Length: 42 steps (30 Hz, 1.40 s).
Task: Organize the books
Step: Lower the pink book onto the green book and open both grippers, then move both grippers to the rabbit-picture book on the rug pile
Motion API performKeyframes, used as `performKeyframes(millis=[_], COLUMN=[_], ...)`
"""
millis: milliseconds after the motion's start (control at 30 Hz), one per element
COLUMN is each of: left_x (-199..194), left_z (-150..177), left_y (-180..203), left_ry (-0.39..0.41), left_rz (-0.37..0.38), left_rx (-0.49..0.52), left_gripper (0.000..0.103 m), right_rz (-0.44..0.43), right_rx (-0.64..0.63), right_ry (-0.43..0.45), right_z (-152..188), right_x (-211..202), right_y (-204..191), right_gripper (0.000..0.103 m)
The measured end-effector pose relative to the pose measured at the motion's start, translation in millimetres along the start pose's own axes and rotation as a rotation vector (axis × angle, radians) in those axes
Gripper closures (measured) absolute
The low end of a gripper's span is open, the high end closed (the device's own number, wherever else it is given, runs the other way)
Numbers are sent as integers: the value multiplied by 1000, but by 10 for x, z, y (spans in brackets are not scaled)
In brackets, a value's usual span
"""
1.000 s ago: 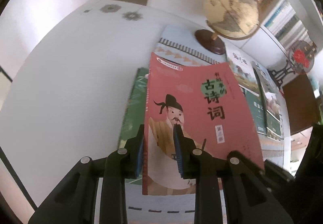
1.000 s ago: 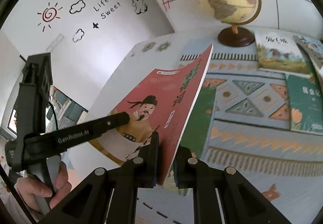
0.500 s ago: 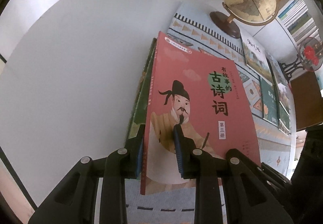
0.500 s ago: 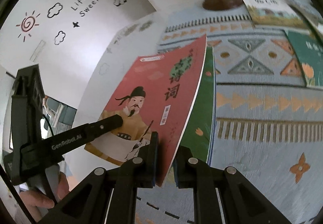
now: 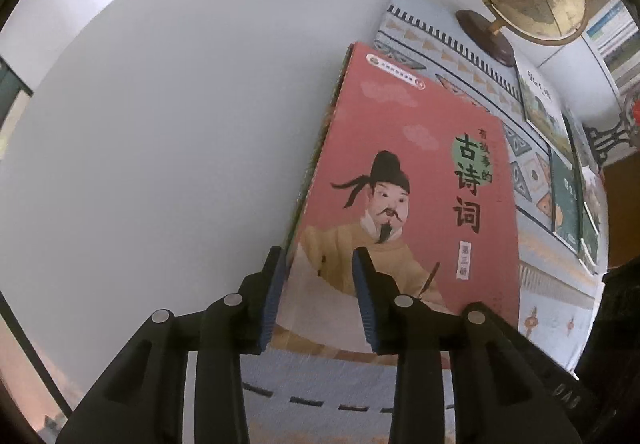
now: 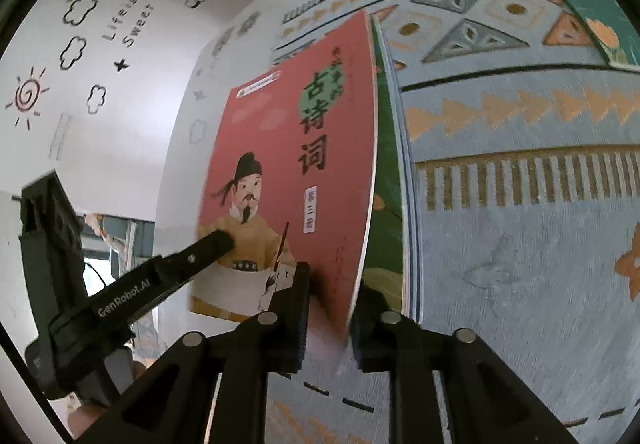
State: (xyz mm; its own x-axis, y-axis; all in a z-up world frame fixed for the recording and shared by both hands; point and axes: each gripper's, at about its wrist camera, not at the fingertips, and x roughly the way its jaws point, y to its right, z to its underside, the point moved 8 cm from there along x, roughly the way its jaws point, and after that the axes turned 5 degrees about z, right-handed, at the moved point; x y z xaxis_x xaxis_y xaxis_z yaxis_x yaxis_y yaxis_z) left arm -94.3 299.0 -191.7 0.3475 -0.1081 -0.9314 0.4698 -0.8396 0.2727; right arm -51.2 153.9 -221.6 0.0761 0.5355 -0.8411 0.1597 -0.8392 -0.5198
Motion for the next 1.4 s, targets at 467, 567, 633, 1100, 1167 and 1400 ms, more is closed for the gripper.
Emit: performKeyframes(millis=[467,567,633,1100,1167,1400], left_x=[-222,-198,-141,929,1181,1620], left_z=[-291,-379,-431,-397,-333,-92], left_y=[371,756,1091,3715,4086,4580], left_ry=[82,88,82,-67,-109,-183], left_rz=[-35,-5,24,171,204,201], left_rx=[-2,40,80,378,405,430], left_gripper=[71,69,69,68,68,66], right_rz=[1,-2,11,221,224,271], right_rx=[87,139,170,203,222,170], right_ry=[9,59,91,351,357,288], right_z=[-224,-357,-461,-1527,-1683,-2052], right_x=[-450,-708,-897,-2371,-2439,-2361], right_y=[539,840,1091,3236,3523,4035], right_gripper=[55,54,54,54,53,53])
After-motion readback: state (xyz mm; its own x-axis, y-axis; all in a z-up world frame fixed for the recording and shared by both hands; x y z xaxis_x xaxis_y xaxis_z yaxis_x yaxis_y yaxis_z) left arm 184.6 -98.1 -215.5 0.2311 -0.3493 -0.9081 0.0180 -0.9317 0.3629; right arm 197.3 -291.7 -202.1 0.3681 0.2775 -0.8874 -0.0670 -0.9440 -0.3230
